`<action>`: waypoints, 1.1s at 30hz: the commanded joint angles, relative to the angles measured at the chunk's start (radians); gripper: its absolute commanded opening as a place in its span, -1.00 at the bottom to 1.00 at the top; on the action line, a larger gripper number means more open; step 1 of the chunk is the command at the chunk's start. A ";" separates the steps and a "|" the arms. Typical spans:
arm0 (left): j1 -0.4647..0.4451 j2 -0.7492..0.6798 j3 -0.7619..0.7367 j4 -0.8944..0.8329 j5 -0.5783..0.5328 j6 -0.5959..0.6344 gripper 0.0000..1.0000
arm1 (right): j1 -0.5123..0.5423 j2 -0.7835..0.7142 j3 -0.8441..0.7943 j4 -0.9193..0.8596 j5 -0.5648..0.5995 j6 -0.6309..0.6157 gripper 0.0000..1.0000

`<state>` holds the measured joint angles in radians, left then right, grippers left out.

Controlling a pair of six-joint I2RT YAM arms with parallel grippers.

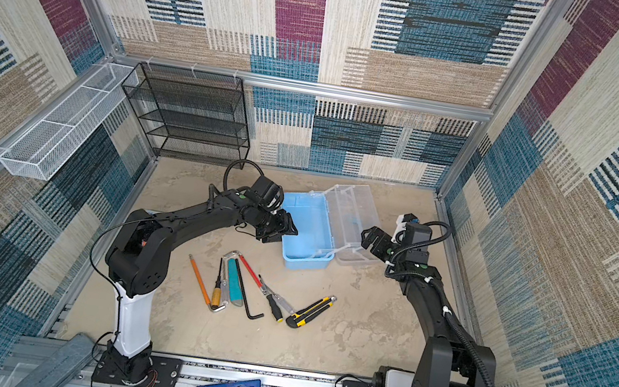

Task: Pack the tool kit

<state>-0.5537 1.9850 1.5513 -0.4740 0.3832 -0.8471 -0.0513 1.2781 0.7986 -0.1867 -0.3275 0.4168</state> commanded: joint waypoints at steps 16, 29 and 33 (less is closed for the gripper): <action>0.003 -0.420 -0.395 -0.003 -0.275 -0.002 0.70 | 0.148 -0.275 0.006 0.009 -0.049 -0.176 0.73; 0.038 -0.645 -0.617 -0.071 -0.427 -0.076 0.81 | 0.648 -0.242 -0.021 -0.169 0.203 -0.318 0.52; 0.041 -0.675 -0.660 -0.059 -0.440 -0.111 0.81 | 0.761 -0.218 -0.044 -0.193 0.249 -0.308 0.34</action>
<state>-0.5152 1.3254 0.9085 -0.5285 -0.0170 -0.9127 0.6666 1.0496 0.7609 -0.3573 -0.1452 0.1219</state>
